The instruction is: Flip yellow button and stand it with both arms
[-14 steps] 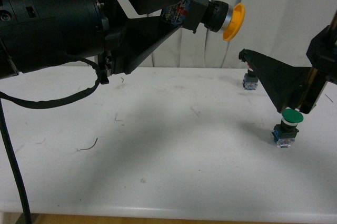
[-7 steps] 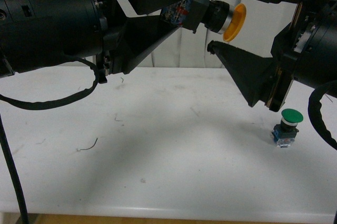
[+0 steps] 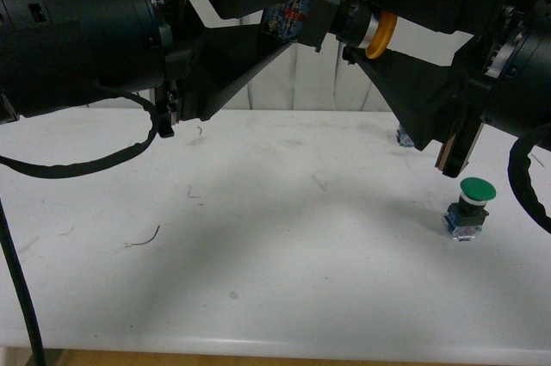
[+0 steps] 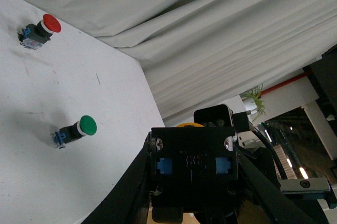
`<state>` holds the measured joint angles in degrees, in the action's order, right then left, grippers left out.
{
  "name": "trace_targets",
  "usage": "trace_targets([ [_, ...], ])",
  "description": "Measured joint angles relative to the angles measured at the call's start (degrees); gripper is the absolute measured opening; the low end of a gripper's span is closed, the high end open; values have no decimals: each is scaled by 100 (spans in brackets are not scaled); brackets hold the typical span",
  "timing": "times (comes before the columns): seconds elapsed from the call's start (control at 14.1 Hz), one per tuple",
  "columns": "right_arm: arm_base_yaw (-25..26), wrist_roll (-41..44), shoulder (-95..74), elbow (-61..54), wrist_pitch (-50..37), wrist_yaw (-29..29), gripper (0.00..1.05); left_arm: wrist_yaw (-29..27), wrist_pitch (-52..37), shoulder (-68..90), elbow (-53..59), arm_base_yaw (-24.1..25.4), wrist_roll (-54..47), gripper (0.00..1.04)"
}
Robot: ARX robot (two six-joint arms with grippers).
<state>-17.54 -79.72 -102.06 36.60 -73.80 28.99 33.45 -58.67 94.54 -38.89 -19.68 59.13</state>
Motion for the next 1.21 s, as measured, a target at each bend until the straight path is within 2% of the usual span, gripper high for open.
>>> trace_targets([
  [0.14, 33, 0, 0, 0, 0, 9, 36, 0, -7, -2, 0, 2, 20, 37],
  [0.5, 118, 52, 0, 0, 28, -85, 36, 15, -63, -199, 79, 136, -63, 98],
  [0.71, 118, 74, 0, 0, 31, -85, 36, 87, 195, -581, 323, 389, -168, 98],
  [0.85, 122, 74, 0, 4, 28, -90, 36, 2, 920, -1071, 595, 717, -560, 98],
  [1.06, 149, 79, 0, 52, 28, -107, 36, -555, 1867, -2352, 1143, 1056, -1506, 98],
  [1.21, 151, 87, 0, 61, 31, -109, 36, -1169, 2914, -3637, 1451, 1071, -2699, 98],
])
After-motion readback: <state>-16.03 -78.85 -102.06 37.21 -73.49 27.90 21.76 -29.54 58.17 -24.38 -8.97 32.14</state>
